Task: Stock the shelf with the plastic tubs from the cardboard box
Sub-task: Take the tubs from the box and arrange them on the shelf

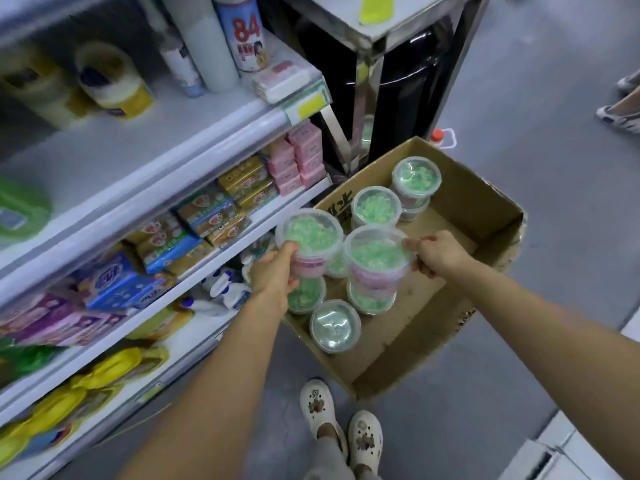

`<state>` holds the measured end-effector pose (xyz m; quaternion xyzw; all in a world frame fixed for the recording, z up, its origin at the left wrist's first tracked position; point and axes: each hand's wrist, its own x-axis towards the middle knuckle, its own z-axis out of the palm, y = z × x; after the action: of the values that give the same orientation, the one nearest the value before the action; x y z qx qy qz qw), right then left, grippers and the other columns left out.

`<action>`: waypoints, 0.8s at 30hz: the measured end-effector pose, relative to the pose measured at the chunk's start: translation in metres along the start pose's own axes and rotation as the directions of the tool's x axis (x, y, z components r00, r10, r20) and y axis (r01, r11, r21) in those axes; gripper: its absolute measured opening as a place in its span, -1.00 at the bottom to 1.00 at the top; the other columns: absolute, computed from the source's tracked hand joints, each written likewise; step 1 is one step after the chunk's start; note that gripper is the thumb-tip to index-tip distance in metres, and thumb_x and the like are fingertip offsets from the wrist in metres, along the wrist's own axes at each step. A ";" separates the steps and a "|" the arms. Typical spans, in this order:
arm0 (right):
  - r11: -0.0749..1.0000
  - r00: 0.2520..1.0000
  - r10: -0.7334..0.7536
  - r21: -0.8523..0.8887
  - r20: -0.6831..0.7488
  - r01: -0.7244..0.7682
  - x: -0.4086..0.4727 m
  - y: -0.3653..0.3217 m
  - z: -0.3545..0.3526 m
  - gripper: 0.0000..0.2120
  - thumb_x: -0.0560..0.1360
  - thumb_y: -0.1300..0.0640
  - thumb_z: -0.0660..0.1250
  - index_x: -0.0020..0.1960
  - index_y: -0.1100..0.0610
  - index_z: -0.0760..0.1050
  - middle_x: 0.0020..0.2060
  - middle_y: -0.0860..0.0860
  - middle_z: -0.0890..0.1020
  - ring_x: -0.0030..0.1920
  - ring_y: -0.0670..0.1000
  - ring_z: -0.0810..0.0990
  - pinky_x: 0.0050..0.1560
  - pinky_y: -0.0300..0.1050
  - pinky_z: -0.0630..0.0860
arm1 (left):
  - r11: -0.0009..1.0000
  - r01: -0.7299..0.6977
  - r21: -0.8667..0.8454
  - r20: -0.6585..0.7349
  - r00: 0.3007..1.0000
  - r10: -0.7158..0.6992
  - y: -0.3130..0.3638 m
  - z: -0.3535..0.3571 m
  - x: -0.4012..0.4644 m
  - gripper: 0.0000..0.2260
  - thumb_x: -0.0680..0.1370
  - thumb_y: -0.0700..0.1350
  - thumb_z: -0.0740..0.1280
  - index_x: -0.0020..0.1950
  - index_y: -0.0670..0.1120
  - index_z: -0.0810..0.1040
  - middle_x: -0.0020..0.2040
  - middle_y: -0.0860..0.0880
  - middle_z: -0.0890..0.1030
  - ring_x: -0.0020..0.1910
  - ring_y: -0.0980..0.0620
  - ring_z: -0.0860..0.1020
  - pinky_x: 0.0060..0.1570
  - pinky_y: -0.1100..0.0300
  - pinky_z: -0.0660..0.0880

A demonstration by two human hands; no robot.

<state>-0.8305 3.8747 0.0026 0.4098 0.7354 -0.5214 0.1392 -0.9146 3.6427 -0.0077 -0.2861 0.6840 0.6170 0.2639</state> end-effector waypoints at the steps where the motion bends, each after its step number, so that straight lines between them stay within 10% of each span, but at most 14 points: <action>1: 0.999 1.000 -0.020 0.034 -0.005 0.020 -0.009 -0.011 -0.004 -0.73 0.56 0.08 0.28 -0.18 0.27 0.52 -0.46 0.12 0.48 -0.48 0.03 0.33 -0.43 -0.11 0.28 | 0.999 -0.034 -0.015 -0.013 0.999 0.034 0.005 -0.009 -0.014 -0.84 0.46 0.00 0.41 -0.15 -0.07 0.53 -0.12 -0.03 0.59 -0.14 -0.01 0.54 -0.13 0.15 0.52; 8: 0.973 0.987 -0.159 0.176 0.024 0.152 -0.066 -0.084 -0.020 -0.77 0.50 0.07 0.35 -0.24 0.19 0.47 -0.55 0.09 0.46 -0.56 0.01 0.32 -0.49 -0.20 0.23 | 0.984 -0.136 -0.119 0.054 0.988 0.143 0.042 -0.072 -0.100 -0.82 0.49 0.05 0.35 -0.04 -0.04 0.58 -0.11 -0.03 0.55 -0.22 0.02 0.41 -0.37 0.21 0.28; 24: 0.770 0.795 -0.601 0.327 0.082 0.548 -0.168 -0.318 -0.014 -0.87 0.50 0.11 0.30 -0.04 0.17 0.45 -0.54 0.07 0.45 -0.59 -0.02 0.25 -0.57 -0.27 0.22 | 0.804 -0.562 -0.194 -0.071 0.825 0.560 0.216 -0.182 -0.225 -0.70 0.54 0.14 0.26 0.14 -0.03 0.47 -0.03 -0.10 0.53 -0.07 -0.08 0.54 -0.04 0.01 0.53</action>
<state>-0.9597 3.7720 0.3222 0.1302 0.7261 -0.6748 -0.0218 -0.9141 3.4928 0.3200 -0.0999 0.6713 0.7336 0.0352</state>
